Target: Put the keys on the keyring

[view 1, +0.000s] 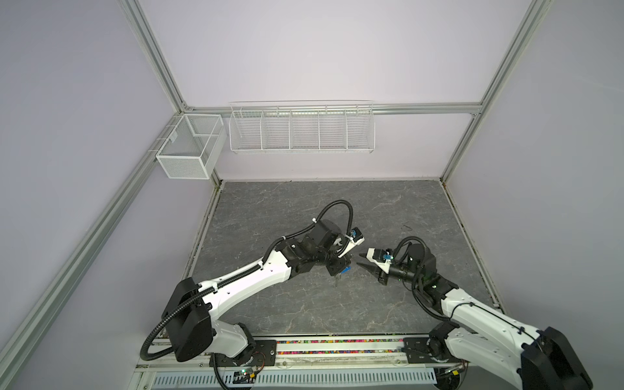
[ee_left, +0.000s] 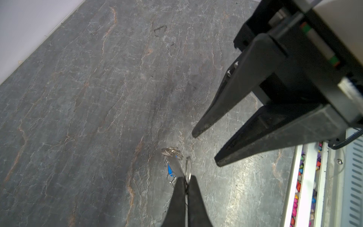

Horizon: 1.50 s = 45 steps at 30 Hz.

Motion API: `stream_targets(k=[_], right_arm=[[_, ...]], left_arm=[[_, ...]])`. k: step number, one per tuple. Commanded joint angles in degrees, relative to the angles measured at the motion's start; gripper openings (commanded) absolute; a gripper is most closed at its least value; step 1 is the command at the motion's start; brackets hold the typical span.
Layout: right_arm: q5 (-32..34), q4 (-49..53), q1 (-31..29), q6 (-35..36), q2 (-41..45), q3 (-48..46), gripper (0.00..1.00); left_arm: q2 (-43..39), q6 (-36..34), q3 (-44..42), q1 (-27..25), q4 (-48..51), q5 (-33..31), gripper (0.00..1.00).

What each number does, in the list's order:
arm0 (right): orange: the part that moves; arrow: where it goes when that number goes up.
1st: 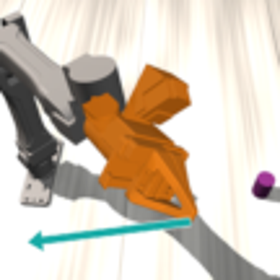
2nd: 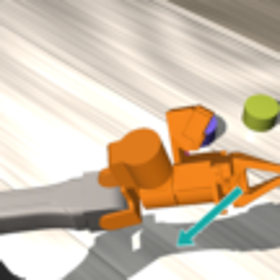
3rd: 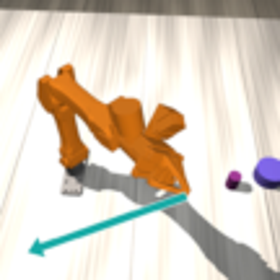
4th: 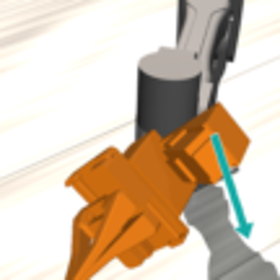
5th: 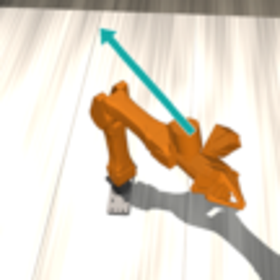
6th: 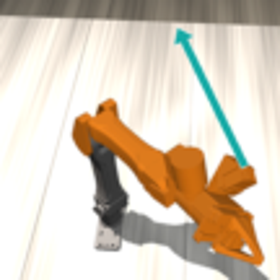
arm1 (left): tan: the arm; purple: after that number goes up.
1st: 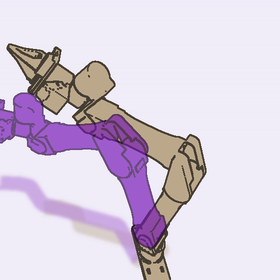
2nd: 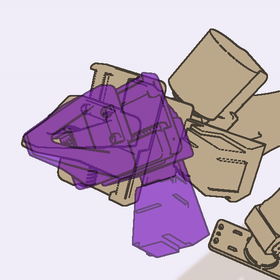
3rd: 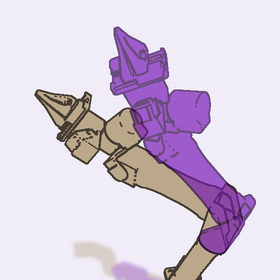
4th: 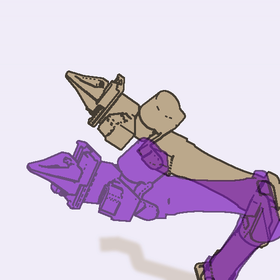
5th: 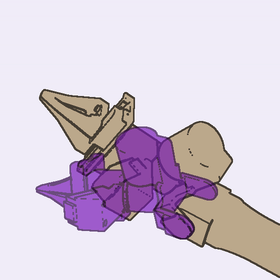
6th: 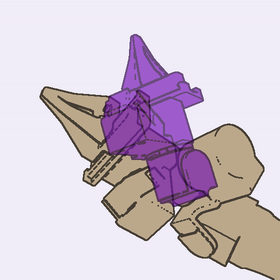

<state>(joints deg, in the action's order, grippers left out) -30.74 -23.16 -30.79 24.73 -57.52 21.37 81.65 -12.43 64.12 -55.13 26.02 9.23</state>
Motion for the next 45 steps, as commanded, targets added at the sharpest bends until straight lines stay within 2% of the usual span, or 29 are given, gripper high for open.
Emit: stream_targets(k=[1, 3, 6, 22, 32, 35, 38, 45], right_arm=[[-3.1, -2.9, 0.2, 0.3, -2.1, 0.3, 0.25], [-1.2, -4.3, 0.0, -0.2, -3.2, 0.0, 0.22], [-1.9, -8.8, 0.0, -0.1, -4.0, -1.6, 0.22], [-7.4, -6.4, -1.4, 3.9, -7.8, 0.3, 0.21], [-8.4, -3.6, -2.3, 5.9, -9.2, 1.6, 0.08], [-8.9, -1.6, -2.9, 6.8, -10.2, 2.6, 0.09], [-9.2, -1.3, -3.2, 7.1, -10.7, 2.4, 0.17], [-9.9, -2.5, -3.4, 7.7, -11.4, 1.8, 0.15]], left_arm=[[1.1, 0.3, 2.3, -0.6, 2.1, -0.3, 0.00], [1.2, 0.3, 2.7, -0.8, 2.7, -0.2, 0.00], [1.3, -0.2, 2.6, -1.1, 3.0, 0.0, 0.00], [1.8, -3.9, 2.7, -1.8, 4.0, 1.8, 0.00], [1.3, -4.9, 2.1, -1.9, 3.2, 3.3, 0.00], [0.9, -5.2, 1.6, -1.9, 2.6, 4.1, 0.00], [0.2, -5.8, 0.7, -1.9, 2.1, 5.1, 0.00], [-1.6, -7.6, -1.4, -1.9, 0.3, 7.6, 0.00]])
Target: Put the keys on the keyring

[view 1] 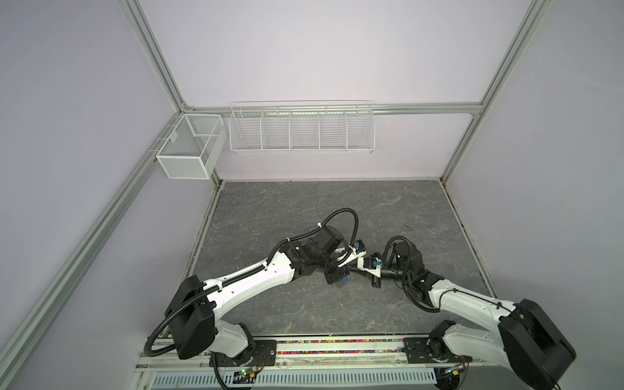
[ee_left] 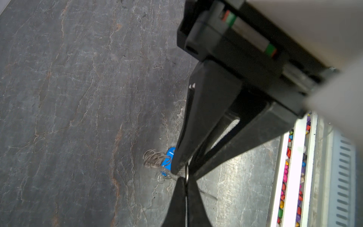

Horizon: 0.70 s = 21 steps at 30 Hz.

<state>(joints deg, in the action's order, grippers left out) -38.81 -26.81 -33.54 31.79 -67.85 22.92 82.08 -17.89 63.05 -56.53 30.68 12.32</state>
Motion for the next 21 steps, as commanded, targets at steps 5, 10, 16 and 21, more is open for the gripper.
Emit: stream_targets(k=[5, 10, 16, 21], right_arm=[[-2.1, 2.5, -0.9, 1.7, -1.4, 0.7, 0.11], [-1.1, 6.9, -1.8, 4.3, -1.4, 2.0, 0.12], [0.5, 9.4, -2.3, 5.7, -1.5, 3.0, 0.21], [2.2, 12.1, -2.8, 8.3, -1.1, 3.9, 0.19]], left_arm=[[-2.2, -2.8, -0.5, -0.5, -4.5, 5.4, 0.00], [-2.6, -3.4, -1.1, -0.5, -4.9, 6.1, 0.00], [-2.8, -4.0, -1.6, -0.5, -5.5, 7.2, 0.00], [-3.0, -4.6, -2.1, -0.5, -5.5, 8.0, 0.00]])
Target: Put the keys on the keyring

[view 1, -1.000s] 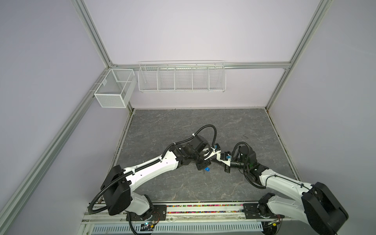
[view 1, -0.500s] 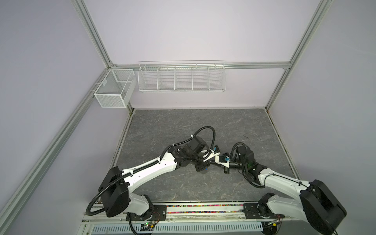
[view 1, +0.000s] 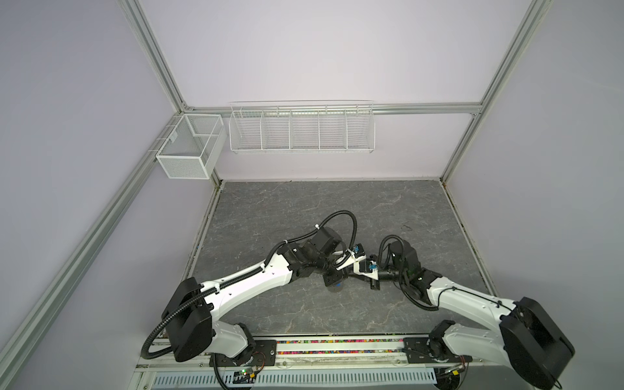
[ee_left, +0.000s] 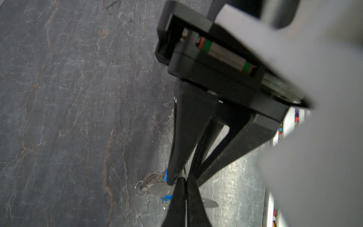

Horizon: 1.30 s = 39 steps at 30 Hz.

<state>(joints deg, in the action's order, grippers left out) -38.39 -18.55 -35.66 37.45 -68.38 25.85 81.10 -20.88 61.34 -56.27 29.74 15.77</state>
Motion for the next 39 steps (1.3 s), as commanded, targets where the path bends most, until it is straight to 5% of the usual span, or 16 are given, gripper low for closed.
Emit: stream_targets(k=[1, 26, 35, 39], right_arm=[[1.9, 4.7, -0.7, 3.2, -0.7, 1.2, 0.18], [1.0, 6.3, -0.3, 2.0, -1.4, 2.7, 0.07], [-0.3, 7.7, -0.3, 1.7, -3.0, 3.8, 0.07], [-0.5, 7.7, -0.2, 1.8, -3.2, 4.2, 0.07]], left_arm=[[-2.1, -1.7, -0.4, -0.8, -4.5, 4.5, 0.00], [-6.4, -1.0, -5.5, -0.7, -6.5, -1.3, 0.00], [-9.3, -2.1, -7.8, -0.4, -7.4, -4.4, 0.35], [-10.3, -3.0, -8.9, -0.2, -7.4, -5.1, 0.38]])
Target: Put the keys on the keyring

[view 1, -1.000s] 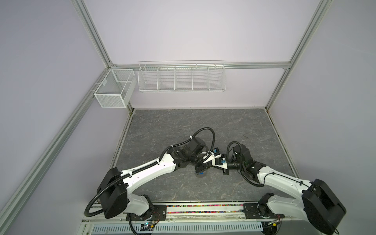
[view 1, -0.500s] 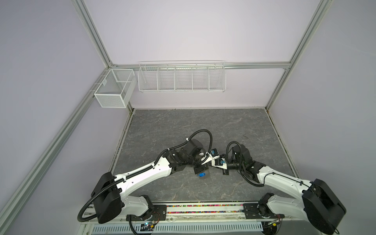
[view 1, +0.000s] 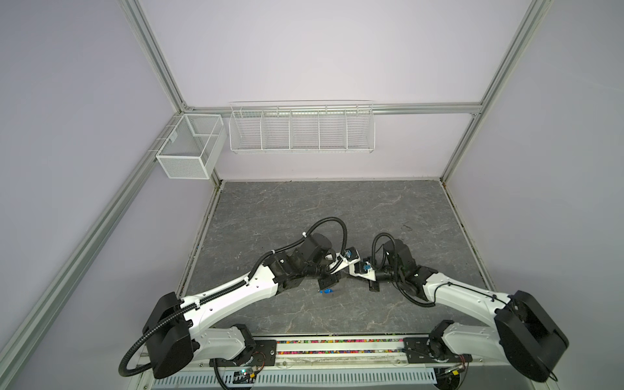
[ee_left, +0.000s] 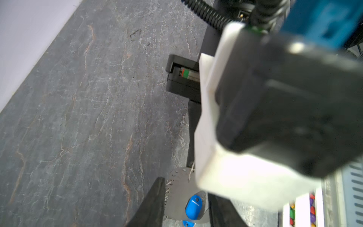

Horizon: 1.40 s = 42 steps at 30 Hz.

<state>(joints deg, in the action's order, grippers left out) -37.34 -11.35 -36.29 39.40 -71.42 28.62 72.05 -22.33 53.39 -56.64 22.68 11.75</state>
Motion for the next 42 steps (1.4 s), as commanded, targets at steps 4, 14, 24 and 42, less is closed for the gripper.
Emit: stream_targets(k=[4, 14, 24, 42], right_arm=[[-1.6, 0.2, 0.5, -0.2, 0.1, 1.3, 0.07], [-2.5, 0.2, 0.6, -0.1, 0.6, 1.3, 0.08], [-2.9, -0.3, 0.8, -0.7, 0.7, 1.6, 0.07], [-3.7, -0.5, 1.4, -1.0, 1.2, 1.9, 0.07]], left_arm=[[-1.7, -2.8, -2.9, 0.8, -0.8, -0.2, 0.34], [-0.2, -3.1, -5.4, 2.0, -6.9, 2.9, 0.28], [2.3, -3.2, -5.7, 2.0, -10.9, 5.4, 0.18], [4.4, -6.7, -5.2, 2.1, -7.9, 8.0, 0.13]])
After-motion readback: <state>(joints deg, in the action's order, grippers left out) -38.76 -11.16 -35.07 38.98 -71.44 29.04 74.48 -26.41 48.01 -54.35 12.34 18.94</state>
